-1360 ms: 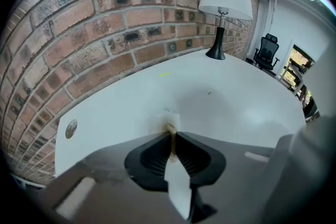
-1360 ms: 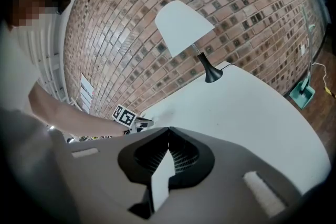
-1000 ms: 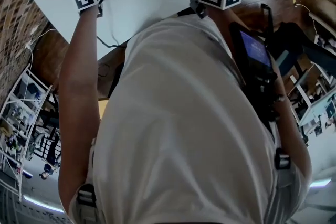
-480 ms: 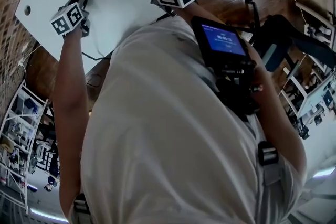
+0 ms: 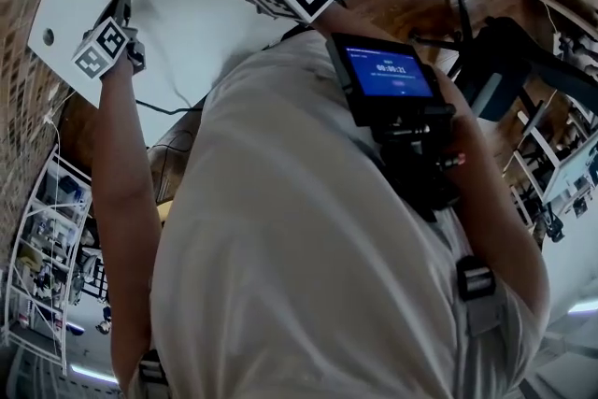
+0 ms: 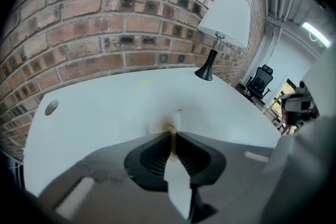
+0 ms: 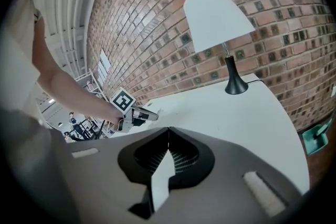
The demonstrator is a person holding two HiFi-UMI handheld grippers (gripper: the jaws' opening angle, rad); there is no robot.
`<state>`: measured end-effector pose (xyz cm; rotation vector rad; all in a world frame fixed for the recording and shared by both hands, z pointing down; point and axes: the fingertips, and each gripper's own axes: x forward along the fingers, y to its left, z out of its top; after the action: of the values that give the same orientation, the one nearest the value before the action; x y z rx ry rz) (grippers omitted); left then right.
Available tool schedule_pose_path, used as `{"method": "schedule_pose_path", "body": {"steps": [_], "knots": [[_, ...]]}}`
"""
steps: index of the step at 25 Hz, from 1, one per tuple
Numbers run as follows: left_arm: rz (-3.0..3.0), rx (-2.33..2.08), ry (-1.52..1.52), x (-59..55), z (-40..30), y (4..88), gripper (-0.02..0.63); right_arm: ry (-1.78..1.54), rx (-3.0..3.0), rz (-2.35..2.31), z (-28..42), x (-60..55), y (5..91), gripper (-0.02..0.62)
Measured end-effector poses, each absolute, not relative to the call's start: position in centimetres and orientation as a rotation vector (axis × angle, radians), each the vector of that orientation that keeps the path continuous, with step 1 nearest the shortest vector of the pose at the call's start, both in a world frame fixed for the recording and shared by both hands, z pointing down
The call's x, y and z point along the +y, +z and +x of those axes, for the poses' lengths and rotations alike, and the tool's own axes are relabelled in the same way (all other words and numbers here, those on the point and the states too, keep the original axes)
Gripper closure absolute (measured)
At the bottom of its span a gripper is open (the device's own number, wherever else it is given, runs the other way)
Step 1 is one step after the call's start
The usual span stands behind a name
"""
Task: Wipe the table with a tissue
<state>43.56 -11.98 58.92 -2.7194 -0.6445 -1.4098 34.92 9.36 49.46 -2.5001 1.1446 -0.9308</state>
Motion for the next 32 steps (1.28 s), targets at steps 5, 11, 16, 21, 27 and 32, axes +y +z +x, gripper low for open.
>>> {"method": "schedule_pose_path", "body": {"steps": [5, 11, 16, 21, 27, 32], "knots": [[-2.661, -0.532, -1.512, -9.9, 42.3, 61.4, 0.561, -0.967, 1.107, -2.496, 32.8, 14.8, 51.0, 0.588], [-2.6, -0.491, -1.458, -11.2, 46.9, 60.9, 0.561, -0.946, 1.06, -2.504, 34.5, 15.2, 51.3, 0.588], [-2.569, -0.462, -1.431, -9.9, 49.4, 61.4, 0.561, -0.959, 1.028, -2.501, 34.1, 16.9, 51.4, 0.588], [-2.523, -0.351, -1.383, -8.2, 50.0, 61.6, 0.565, -0.967, 0.973, -2.506, 33.4, 19.3, 51.9, 0.588], [-2.427, -0.46, -1.361, -5.4, 49.2, 61.6, 0.566, -0.948, 0.946, -2.514, 33.7, 21.1, 51.9, 0.588], [-2.383, -0.543, -1.344, -1.9, 46.8, 61.8, 0.568, -0.936, 0.962, -2.512, 33.4, 21.2, 51.7, 0.588]]}}
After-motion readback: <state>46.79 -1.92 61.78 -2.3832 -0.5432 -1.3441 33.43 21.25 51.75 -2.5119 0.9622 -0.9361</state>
